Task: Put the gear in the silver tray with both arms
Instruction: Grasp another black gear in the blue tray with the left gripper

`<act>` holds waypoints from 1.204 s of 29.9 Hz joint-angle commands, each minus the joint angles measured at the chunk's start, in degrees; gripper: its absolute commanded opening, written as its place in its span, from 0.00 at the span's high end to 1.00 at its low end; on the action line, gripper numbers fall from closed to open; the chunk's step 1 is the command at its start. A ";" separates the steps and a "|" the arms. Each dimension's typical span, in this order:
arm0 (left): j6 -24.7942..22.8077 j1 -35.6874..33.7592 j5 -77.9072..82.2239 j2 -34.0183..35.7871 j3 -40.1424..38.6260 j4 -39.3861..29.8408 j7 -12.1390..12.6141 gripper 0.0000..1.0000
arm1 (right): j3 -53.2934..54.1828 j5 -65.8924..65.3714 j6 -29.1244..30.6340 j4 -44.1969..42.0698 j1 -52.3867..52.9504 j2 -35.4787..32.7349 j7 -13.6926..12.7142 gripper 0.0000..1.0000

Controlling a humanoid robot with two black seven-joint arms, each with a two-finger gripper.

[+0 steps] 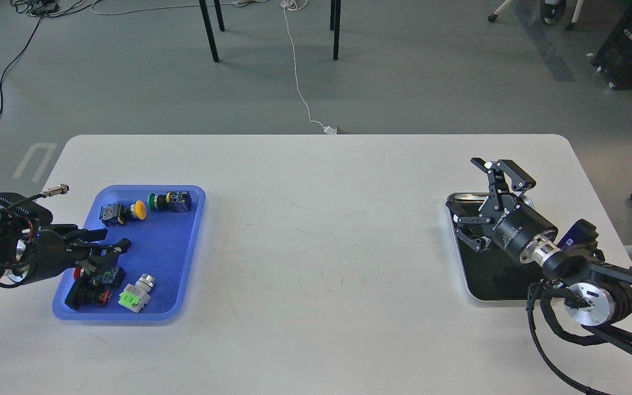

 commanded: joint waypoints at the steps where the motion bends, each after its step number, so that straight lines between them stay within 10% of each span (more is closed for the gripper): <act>1: 0.00 -0.12 0.43 -0.81 0.17 0.94 0.01 0.44 | 0.07 0.00 0.00 0.09 0.00 -0.08 0.00 0.03; 18: -0.08 -1.88 1.75 -4.06 1.83 4.54 0.01 0.45 | 0.86 0.00 0.00 0.00 -0.08 -0.08 0.00 0.03; 36: 0.18 -3.90 1.84 -4.59 4.74 5.69 0.01 0.84 | 0.95 0.00 0.00 0.00 -0.08 -0.08 0.00 0.03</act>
